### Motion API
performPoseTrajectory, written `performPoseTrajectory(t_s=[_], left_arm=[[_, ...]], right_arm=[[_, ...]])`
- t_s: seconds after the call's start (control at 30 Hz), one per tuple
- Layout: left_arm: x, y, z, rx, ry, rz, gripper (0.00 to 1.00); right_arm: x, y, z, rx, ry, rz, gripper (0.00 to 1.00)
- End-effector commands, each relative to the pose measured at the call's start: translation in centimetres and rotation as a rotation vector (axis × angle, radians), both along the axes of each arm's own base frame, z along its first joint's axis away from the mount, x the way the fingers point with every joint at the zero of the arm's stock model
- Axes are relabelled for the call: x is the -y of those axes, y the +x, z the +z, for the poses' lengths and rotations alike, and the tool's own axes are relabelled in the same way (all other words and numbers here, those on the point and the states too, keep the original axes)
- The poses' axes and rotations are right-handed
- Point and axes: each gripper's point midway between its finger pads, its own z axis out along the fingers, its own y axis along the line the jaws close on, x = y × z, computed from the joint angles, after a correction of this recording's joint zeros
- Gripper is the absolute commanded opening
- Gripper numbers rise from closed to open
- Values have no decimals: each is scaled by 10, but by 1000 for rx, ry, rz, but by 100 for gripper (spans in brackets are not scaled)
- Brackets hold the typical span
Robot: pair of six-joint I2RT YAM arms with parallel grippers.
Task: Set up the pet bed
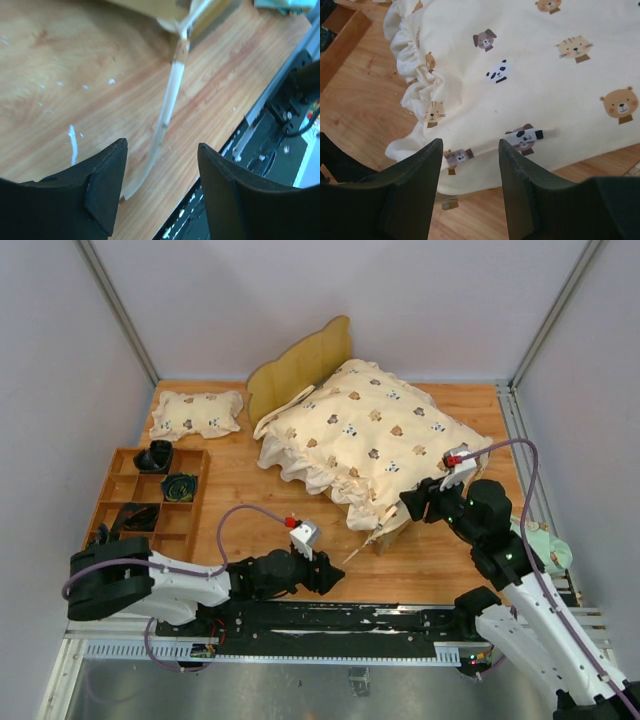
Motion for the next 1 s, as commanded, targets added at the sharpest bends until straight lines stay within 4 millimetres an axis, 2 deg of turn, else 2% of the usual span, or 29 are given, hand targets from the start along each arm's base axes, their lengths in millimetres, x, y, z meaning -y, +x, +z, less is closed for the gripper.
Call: performPoseTrajectory(t_s=[0.0,0.07,0.2,0.4,0.5,0.57,0.7,0.87,0.93,0.97], left_arm=[[-19,28,15,56,105,163,65],[-24,35,21,41,81,214,70],[-28,46,27,-8,35,235,71],[-21,61,48,71,52,215,72],[-11,67,60,73,33,185,72],[-12,73,64,84,32,202,72],[-13,85,69,76,25,221,71],[-21,110,67,33,36,261,70],[-26,123,70,14,28,286,70],[-28,128,73,10,22,296,69]], right_arm=[[-6,-5,9,-177,121,-54,50],[-9,-6,8,-252,243,-113,50],[-11,-2,-3,-311,432,-220,50],[6,-1,-30,-449,455,-416,49],[3,3,-35,-481,460,-437,50],[1,6,-40,-500,452,-443,50],[-4,6,-38,-489,417,-391,30],[5,-8,-16,-373,336,-308,26],[7,-21,-19,-370,304,-269,15],[7,-29,-27,-396,294,-257,4]])
